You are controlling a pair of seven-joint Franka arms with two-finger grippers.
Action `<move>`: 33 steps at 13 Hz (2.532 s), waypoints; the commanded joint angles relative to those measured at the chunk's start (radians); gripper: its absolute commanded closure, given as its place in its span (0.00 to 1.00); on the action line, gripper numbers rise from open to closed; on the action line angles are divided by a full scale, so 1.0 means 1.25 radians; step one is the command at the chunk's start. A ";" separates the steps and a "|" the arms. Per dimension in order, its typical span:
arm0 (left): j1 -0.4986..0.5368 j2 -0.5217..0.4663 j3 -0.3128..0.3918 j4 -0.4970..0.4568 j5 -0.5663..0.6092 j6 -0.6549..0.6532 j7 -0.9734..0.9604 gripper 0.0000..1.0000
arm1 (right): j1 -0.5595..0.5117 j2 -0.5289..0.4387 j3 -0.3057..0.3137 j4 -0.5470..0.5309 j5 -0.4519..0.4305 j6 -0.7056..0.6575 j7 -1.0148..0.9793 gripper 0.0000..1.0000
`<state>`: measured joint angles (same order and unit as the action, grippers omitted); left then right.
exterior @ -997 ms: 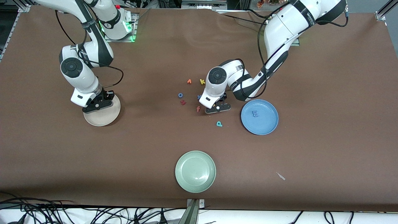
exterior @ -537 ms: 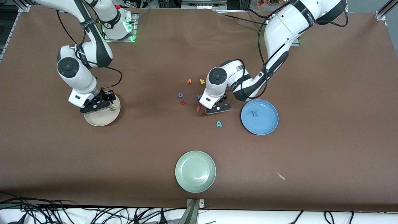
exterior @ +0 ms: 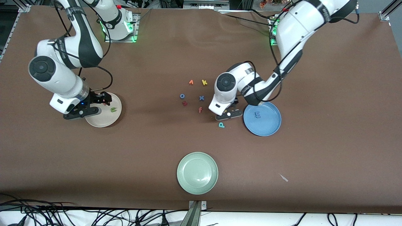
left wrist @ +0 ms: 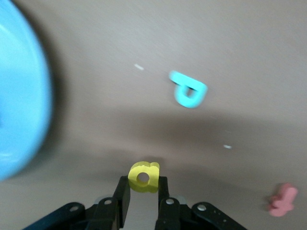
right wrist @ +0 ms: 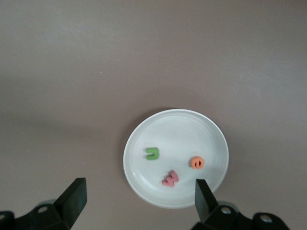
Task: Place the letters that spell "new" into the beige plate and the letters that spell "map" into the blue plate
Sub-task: 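Drop the yellow a on the blue plate while the right gripper retracts, then grasp the teal letter p with the left gripper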
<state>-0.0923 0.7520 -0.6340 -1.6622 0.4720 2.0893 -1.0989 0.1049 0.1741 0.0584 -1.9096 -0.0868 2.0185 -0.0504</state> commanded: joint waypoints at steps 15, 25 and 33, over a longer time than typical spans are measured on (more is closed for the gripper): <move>0.143 0.018 -0.057 0.061 -0.087 -0.002 -0.131 0.00 | -0.003 -0.083 -0.043 0.251 0.047 -0.337 -0.001 0.00; -0.137 0.077 0.178 0.120 -0.084 0.210 -0.593 0.00 | 0.000 -0.083 -0.075 0.258 0.049 -0.351 -0.009 0.00; -0.187 0.102 0.226 0.122 -0.086 0.247 -0.640 0.13 | 0.001 -0.083 -0.075 0.272 0.035 -0.351 0.000 0.00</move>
<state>-0.3001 0.8589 -0.3671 -1.5424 0.3732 2.3955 -1.8792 0.1042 0.0823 -0.0356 -1.5878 -0.0452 1.5974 -0.0589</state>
